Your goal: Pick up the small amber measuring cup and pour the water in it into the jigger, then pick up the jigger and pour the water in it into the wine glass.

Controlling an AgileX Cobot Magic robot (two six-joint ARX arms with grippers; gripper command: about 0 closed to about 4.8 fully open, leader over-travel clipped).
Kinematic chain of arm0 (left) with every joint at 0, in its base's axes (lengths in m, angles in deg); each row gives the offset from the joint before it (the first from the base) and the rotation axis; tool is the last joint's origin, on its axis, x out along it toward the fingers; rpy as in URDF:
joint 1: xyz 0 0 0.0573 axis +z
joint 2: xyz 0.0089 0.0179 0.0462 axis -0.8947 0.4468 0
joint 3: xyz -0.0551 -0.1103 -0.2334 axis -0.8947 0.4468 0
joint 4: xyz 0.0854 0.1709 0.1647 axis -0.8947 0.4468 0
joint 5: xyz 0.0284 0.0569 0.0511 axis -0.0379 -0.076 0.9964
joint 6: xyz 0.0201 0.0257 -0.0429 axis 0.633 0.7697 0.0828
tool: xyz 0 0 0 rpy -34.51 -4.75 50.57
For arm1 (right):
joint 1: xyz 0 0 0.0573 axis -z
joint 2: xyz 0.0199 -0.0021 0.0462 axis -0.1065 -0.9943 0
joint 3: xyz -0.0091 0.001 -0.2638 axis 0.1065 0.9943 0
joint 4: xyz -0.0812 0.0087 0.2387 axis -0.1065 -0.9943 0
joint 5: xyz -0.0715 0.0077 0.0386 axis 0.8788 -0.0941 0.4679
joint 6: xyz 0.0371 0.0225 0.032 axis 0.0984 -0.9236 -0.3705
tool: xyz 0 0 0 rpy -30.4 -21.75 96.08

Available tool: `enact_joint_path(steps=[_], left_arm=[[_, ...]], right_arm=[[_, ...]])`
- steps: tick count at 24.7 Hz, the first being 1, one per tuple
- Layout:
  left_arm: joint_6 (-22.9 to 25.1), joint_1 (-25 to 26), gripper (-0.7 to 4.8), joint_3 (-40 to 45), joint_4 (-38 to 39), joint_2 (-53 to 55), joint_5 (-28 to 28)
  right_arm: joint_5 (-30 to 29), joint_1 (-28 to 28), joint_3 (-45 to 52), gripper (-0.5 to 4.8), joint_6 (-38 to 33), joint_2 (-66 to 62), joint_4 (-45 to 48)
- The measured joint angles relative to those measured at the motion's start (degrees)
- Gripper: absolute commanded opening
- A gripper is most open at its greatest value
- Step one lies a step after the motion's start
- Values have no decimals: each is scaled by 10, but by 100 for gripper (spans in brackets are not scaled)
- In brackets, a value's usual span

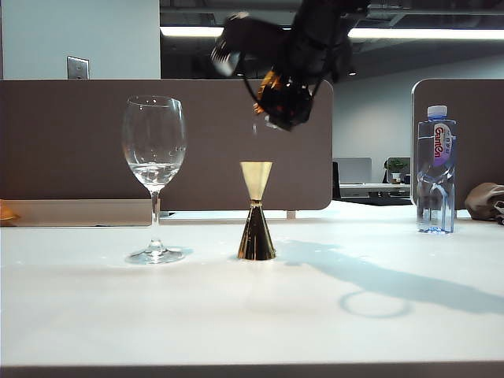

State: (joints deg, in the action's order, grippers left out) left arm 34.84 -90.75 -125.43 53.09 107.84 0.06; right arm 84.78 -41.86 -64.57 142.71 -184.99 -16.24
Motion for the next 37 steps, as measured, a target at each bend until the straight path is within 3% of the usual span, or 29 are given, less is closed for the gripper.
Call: enact_joint_path(steps=[4, 8, 10, 21, 37], left_arm=[[0, 0, -2, 0, 0, 0, 0], [0, 0, -2, 0, 0, 0, 0], [0, 0, -2, 0, 0, 0, 0], [0, 0, -2, 0, 0, 0, 0], [0, 0, -2, 0, 0, 0, 0]], right_arm=[[2, 46, 99, -1, -230, 63, 45], [-146, 120, 267, -1, -421, 110, 233], [-188, 134, 299, -1, -455, 106, 285], [-311, 161, 351, -1, -499, 9, 406], [-316, 198, 354, 0, -526, -80, 433]])
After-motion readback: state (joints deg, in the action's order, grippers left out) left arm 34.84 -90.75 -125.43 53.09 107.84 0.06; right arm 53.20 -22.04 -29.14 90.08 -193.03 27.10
